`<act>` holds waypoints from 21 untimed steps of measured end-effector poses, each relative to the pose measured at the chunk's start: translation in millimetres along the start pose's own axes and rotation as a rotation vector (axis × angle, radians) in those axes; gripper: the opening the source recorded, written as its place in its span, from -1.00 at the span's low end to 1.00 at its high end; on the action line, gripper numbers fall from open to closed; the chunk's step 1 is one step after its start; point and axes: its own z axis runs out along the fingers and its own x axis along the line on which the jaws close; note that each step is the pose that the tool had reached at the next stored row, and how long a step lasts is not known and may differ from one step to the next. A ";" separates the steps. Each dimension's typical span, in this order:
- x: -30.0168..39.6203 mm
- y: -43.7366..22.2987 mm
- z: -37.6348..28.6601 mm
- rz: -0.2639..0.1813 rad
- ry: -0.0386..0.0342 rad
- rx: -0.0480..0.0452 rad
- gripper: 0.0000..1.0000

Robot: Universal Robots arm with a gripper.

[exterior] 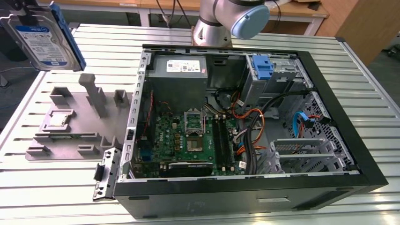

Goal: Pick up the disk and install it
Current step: 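Pick up the disk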

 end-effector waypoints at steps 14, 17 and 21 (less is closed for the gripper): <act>-2.2 1.3 -43.8 0.000 -0.0001 0.0003 -0.31; -2.8 1.7 -55.4 0.000 -0.0002 0.0003 -0.31; -3.6 2.1 -72.1 0.000 -0.0001 0.0002 -0.31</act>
